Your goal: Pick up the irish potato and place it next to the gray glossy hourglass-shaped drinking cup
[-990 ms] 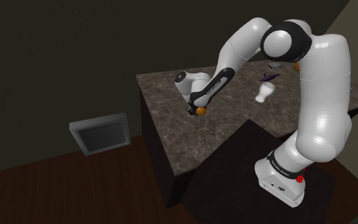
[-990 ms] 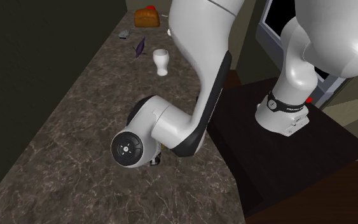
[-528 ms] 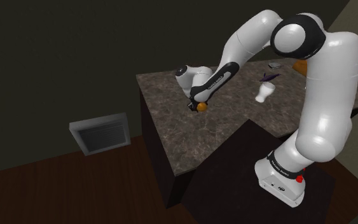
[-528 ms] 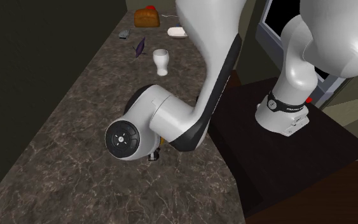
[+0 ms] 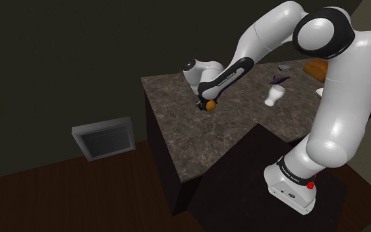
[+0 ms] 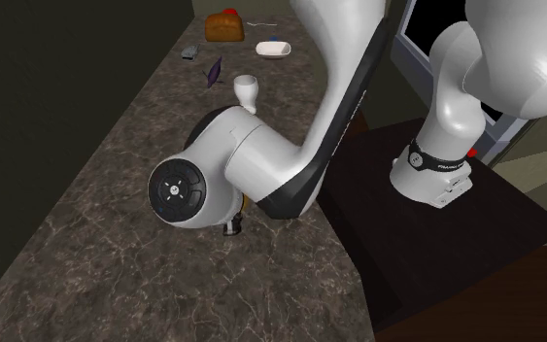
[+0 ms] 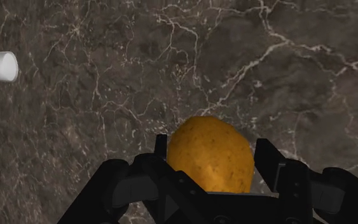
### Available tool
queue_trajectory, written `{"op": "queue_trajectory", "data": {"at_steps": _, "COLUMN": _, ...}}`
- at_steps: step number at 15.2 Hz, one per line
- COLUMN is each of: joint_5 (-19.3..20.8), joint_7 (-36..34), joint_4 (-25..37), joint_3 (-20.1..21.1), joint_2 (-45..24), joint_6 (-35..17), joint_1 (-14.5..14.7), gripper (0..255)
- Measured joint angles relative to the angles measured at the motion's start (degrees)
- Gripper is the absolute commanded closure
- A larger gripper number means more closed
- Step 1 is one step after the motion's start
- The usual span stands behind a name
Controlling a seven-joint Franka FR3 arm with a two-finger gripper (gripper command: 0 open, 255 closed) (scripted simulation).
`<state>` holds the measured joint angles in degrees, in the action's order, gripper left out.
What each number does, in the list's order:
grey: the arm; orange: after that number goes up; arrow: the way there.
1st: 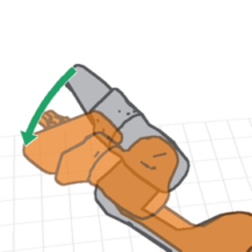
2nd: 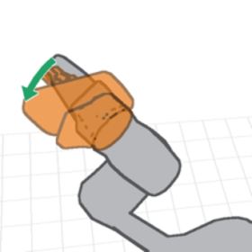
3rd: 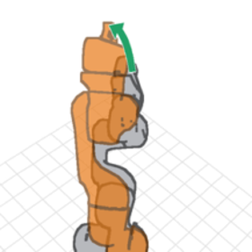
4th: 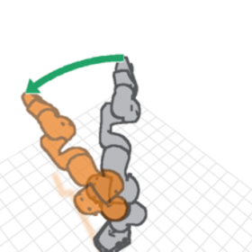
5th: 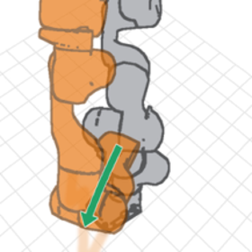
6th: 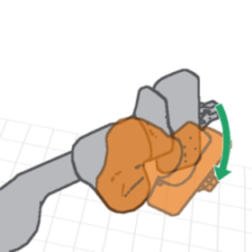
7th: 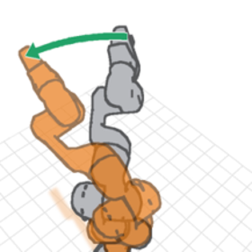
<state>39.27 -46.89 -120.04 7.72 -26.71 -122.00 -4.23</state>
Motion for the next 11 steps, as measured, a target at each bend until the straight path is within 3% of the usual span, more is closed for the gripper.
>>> {"op": "queue_trajectory", "data": {"at_steps": 11, "joint_5": -3.11, "joint_7": 4.18, "joint_4": -1.0, "joint_3": 1.19, "joint_2": 7.2, "joint_6": 4.97, "joint_1": -0.57, "gripper": 255}}
